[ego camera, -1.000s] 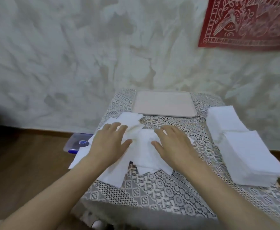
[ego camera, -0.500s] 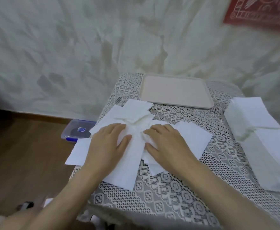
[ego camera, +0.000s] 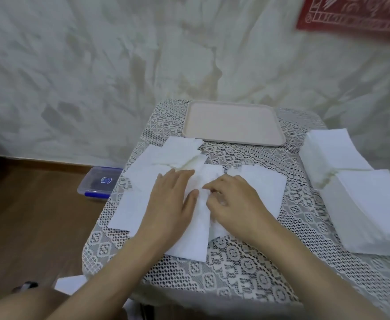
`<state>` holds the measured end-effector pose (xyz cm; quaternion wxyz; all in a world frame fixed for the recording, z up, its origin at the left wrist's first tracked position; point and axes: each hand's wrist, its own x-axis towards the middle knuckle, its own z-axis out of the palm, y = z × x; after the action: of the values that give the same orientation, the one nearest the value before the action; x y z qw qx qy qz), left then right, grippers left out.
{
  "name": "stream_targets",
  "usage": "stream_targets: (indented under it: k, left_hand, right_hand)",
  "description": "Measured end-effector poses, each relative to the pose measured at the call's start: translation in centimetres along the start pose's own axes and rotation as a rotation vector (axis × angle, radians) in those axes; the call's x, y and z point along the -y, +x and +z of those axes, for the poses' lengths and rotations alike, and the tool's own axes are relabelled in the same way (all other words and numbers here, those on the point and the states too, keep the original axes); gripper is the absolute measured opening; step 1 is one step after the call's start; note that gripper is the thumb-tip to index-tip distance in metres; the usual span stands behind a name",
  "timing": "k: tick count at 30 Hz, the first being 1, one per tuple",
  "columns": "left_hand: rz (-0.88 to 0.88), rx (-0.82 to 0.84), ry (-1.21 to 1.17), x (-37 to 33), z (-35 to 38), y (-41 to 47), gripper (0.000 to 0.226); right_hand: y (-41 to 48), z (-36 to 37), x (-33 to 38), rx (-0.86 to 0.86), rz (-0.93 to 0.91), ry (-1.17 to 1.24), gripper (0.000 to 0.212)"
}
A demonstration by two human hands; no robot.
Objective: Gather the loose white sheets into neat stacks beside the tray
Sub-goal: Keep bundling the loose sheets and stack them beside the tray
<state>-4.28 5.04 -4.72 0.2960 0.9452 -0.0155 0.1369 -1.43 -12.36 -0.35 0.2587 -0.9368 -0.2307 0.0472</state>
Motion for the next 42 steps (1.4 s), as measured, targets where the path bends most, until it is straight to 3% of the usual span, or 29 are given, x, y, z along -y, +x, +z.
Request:
stream_targets:
  k: [8,11,18,21,25,30,36,39,42]
  left_hand:
    - [-0.024,-0.02,-0.154,-1.8,0.8,-0.3,0.042]
    - [-0.046,-0.024,-0.232,-2.4,0.7,-0.4,0.047]
    - [-0.034,0.031,-0.23,-2.7,0.3,0.2,0.042]
    - [-0.055,0.087,-0.317,-3.9,0.1,0.2,0.033]
    - [-0.156,0.083,-0.696,-5.3,-0.4,0.1,0.01]
    - [-0.212,0.013,-0.744,-4.5,-0.8,0.2,0.019]
    - [-0.307,0.019,-0.918,-3.8,-1.1,-0.1,0.016]
    - [-0.325,0.11,-0.977,-3.5,-1.1,-0.3,0.025]
    - [-0.352,0.256,-1.043,-3.9,-1.3,-0.7,0.038]
  right_hand:
    - [-1.9,-1.3,-1.5,-0.026,0.019,0.112,0.032]
    - [-2.2,-1.3,-2.0,-0.068,0.019,0.121,0.017]
    - [-3.2,-2.8,-5.4,-0.166,0.269,0.805,0.016]
    - [-3.1,-3.2,-6.2,-0.192,0.237,0.784,0.016]
    - [-3.0,-3.4,-6.0,-0.217,0.219,0.833,0.014]
    - [-3.2,-3.5,-5.3,-0.249,0.224,0.909,0.01]
    - [-3.8,-2.6,-4.0,-0.095,0.291,0.951,0.017]
    - [-3.8,-3.1,-3.7,-0.078,0.303,1.042,0.01]
    - [-3.7,-3.0,-3.5,-0.018,0.297,1.042,0.017]
